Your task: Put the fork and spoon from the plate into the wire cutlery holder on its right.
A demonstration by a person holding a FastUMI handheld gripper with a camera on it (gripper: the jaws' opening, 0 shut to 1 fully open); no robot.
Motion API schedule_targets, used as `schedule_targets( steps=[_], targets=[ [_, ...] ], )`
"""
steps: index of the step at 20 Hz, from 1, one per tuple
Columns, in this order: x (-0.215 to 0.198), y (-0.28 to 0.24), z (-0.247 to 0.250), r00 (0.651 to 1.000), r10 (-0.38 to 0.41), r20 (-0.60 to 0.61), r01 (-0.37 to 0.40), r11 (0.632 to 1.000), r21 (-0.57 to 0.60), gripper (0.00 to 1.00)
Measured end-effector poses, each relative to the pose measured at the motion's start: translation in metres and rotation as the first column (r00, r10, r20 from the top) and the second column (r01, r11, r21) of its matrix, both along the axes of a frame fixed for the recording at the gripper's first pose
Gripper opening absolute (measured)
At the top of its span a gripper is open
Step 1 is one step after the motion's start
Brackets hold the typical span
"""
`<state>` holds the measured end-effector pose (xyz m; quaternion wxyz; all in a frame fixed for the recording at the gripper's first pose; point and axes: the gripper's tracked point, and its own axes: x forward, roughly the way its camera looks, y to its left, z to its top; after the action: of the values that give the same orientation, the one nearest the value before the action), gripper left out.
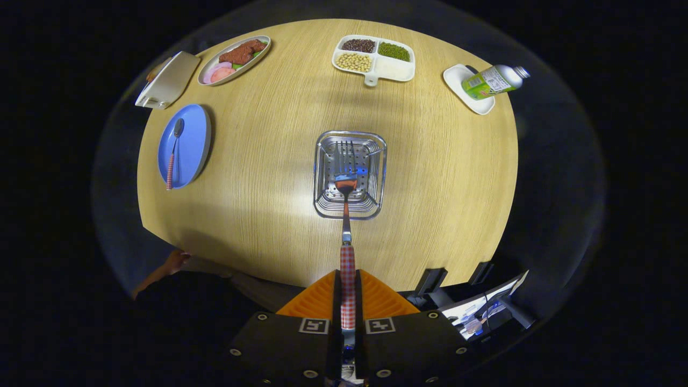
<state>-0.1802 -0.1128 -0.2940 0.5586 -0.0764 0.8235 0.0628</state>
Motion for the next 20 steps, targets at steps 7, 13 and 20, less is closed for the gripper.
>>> schedule_targets(
  steps=[7,13,20],
  targets=[
    [0.017,0.002,-0.008,0.989,-0.045,-0.139,0.048,0.999,0.018,0.11],
    [0.049,0.0,-0.018,0.992,-0.1,-0.083,0.099,0.995,-0.011,0.12],
    [0.072,-0.002,-0.017,0.99,-0.109,0.088,0.109,0.994,-0.001,0.14]
  ],
)
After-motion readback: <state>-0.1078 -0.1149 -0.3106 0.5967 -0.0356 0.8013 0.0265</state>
